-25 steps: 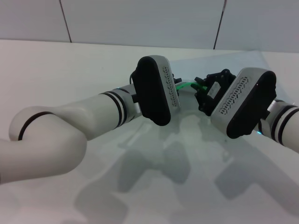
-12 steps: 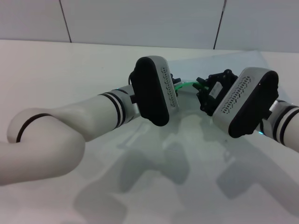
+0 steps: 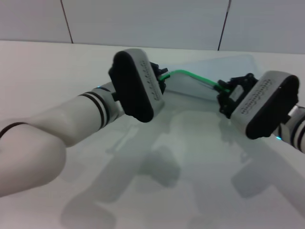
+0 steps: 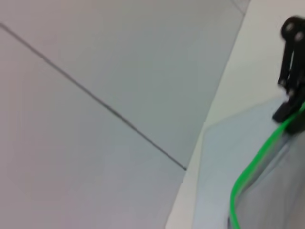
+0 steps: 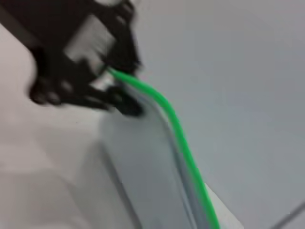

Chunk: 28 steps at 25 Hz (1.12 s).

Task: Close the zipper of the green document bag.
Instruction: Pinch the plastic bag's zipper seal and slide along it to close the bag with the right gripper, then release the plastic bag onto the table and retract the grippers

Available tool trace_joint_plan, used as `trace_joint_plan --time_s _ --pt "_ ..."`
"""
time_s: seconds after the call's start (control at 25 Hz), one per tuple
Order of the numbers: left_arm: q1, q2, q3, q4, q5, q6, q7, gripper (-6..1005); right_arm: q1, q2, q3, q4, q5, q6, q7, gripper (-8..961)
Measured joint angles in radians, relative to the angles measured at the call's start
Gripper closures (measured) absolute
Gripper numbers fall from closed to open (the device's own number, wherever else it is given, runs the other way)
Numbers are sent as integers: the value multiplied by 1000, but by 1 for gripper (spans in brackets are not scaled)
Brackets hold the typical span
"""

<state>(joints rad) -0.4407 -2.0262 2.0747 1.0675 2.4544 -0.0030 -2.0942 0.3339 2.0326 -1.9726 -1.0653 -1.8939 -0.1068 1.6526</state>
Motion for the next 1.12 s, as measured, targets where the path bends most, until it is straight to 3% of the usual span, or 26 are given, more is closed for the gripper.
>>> trace_joint_plan --time_s 0.28,0.6,0.96,1.12 --pt "131 1 -53 117 0 0 46 943 -34 -1 101 36 67 32 2 867" --pt "202 -1 -84 163 0 -6 53 946 -51 -2 163 63 77 76 3 864" --pt "209 -2 -86 169 -2 -10 53 957 -56 1 155 66 89 157 8 861" --pt "208 -3 -87 165 -8 -45 44 957 -57 2 83 66 144 317 74 859"
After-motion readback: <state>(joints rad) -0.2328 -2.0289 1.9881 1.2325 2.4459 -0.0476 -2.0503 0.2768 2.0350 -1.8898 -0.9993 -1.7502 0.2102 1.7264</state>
